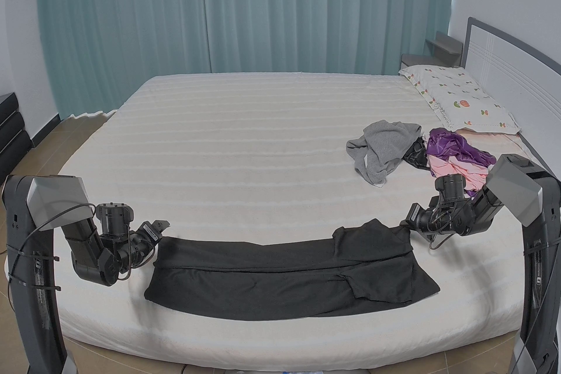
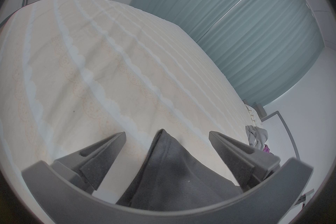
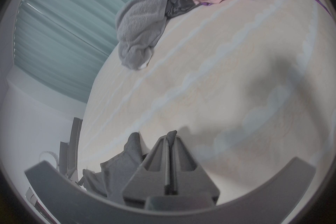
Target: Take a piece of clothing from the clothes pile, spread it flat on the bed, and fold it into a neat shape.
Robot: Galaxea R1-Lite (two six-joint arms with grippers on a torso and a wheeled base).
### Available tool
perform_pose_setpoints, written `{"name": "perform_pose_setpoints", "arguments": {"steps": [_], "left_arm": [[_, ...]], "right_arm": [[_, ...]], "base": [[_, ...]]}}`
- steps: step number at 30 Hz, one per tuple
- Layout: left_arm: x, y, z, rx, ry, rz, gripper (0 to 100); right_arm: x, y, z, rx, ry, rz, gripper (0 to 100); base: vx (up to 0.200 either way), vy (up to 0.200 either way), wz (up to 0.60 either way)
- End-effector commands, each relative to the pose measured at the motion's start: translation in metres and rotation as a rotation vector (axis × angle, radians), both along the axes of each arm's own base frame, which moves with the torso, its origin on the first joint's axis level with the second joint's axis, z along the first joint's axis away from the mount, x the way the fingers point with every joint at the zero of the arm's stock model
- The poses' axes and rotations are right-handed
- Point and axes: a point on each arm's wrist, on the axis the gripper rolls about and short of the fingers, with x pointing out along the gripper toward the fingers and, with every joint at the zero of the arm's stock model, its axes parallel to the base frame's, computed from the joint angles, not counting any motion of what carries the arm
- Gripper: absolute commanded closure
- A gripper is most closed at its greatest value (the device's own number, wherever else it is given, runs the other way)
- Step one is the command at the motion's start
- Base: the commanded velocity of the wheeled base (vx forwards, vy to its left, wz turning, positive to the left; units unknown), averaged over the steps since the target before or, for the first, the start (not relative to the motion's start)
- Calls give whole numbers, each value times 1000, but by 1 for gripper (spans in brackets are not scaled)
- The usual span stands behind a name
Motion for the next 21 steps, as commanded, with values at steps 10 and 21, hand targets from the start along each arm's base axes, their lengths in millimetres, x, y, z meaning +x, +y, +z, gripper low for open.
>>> {"name": "perform_pose_setpoints", "arguments": {"steps": [10, 21], "left_arm": [[-5, 0, 8, -1, -5, 2, 0], [-34, -4, 25, -14, 26, -17, 0]], "right_arm": [[2, -16, 1, 0, -57, -38, 100], [-18, -26, 34, 8, -75, -39, 0]], "base": [[0, 0, 0], [0, 0, 0]]}}
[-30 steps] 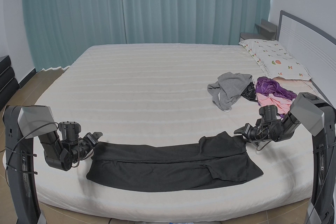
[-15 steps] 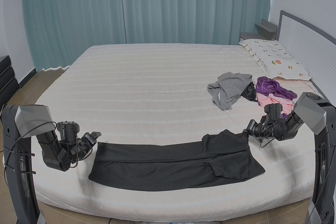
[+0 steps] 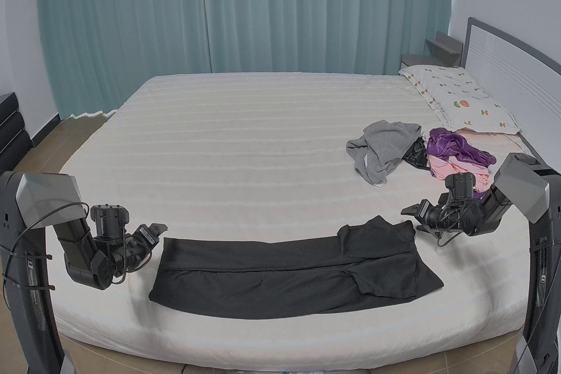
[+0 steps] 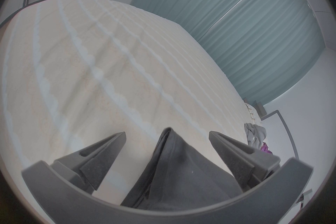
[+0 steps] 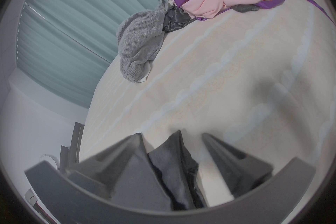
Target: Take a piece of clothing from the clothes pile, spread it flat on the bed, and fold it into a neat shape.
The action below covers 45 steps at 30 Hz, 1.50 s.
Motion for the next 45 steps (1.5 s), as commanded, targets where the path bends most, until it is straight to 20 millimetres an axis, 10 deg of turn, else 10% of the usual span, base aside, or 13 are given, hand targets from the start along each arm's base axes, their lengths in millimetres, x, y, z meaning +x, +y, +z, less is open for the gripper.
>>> {"name": "perform_pose_setpoints", "arguments": {"steps": [1, 6, 14, 34, 35, 45], "left_arm": [[-18, -3, 15, -7, 5, -11, 0], [-33, -8, 16, -16, 41, -20, 0], [-52, -14, 11, -41, 105, -17, 0], [-57, -43, -8, 63, 166, -21, 0], [-58, -43, -8, 65, 169, -20, 100], [-80, -38, -11, 133, 240, 22, 100]], "right_arm": [[-15, -9, 28, 7, -23, -3, 0], [-50, -13, 57, 17, -13, -4, 0], [-100, -10, 48, 5, 66, 37, 0], [-109, 0, 43, 7, 70, 53, 0], [-109, 1, 43, 6, 72, 55, 0], [-110, 3, 42, -20, 83, 42, 0]], "base": [[0, 0, 0], [0, 0, 0], [-150, 0, 0], [0, 0, 0], [0, 0, 0], [0, 0, 0]]}}
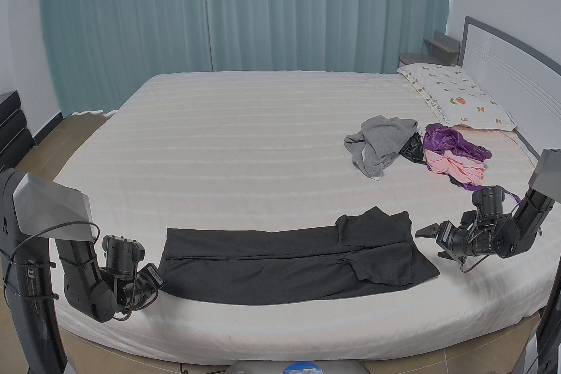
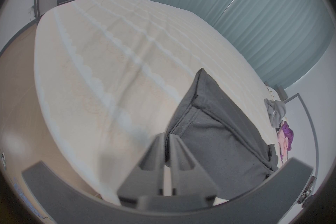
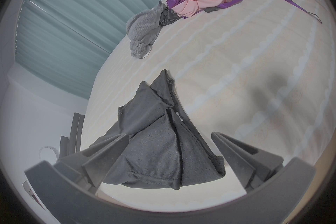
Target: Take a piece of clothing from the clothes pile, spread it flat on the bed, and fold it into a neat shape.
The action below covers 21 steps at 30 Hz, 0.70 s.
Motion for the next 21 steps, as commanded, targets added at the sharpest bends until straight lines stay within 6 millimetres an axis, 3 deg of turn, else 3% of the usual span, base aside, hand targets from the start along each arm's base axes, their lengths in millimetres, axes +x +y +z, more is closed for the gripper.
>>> {"name": "perform_pose_setpoints", "arguments": {"steps": [1, 6, 16, 17, 21], "left_arm": [[-8, 0, -2, 18, 31, -6, 100], [-18, 4, -4, 103, 65, -1, 100], [-25, 4, -5, 107, 86, -8, 100], [-27, 4, -5, 109, 94, -11, 0], [-32, 5, -4, 114, 105, -7, 0]], "right_arm": [[0, 1, 0, -1, 1, 3, 0], [-2, 1, -1, -3, 13, 3, 0], [-3, 2, -1, -6, 16, 8, 0], [-3, 1, -1, -5, 17, 5, 0], [-5, 2, -1, -7, 17, 9, 0]], "base": [[0, 0, 0], [0, 0, 0], [0, 0, 0], [0, 0, 0], [0, 0, 0]]}}
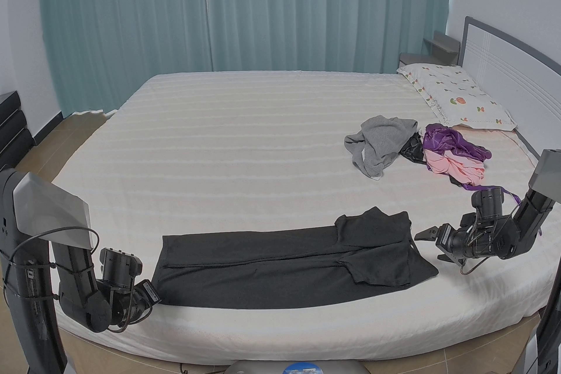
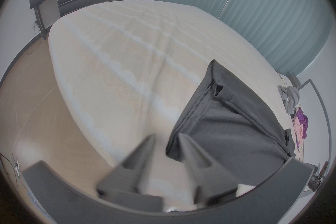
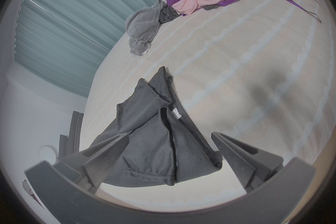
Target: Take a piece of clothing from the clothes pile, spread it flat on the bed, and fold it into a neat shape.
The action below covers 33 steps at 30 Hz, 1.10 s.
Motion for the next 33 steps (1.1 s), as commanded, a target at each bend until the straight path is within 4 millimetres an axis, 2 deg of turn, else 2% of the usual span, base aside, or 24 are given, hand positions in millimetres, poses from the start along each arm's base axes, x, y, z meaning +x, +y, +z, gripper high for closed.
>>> {"name": "perform_pose_setpoints", "arguments": {"steps": [1, 10, 13, 15, 17, 21, 25, 31, 32, 33], "left_arm": [[-3, 2, 4, -2, -8, 8, 0], [17, 3, 43, -76, -207, -14, 0], [19, 2, 46, -94, -221, -28, 0], [29, -5, 47, -172, -241, -114, 0], [32, -7, 45, -180, -238, -126, 0], [51, -14, 20, -184, -195, -184, 0], [56, -14, 4, -139, -166, -226, 0], [59, -14, 1, -130, -168, -224, 0], [59, -14, 1, -128, -166, -222, 100], [59, -14, 1, -128, -167, -221, 100]], "right_arm": [[-2, 0, 2, -1, -4, 4, 0], [-2, 4, 8, 0, -23, 19, 0], [-2, 4, 8, 1, -24, 20, 0], [-1, 5, 7, 3, -26, 25, 0], [-1, 6, 7, 4, -27, 28, 0], [-1, 9, 8, 6, -29, 38, 0], [-2, 9, 8, 6, -29, 40, 0], [-2, 9, 8, 6, -29, 40, 0], [-2, 9, 7, 6, -27, 40, 0], [-2, 9, 7, 6, -26, 40, 0]], "base": [[0, 0, 0], [0, 0, 0], [0, 0, 0], [0, 0, 0], [0, 0, 0], [0, 0, 0], [0, 0, 0], [0, 0, 0], [0, 0, 0], [0, 0, 0]]}}
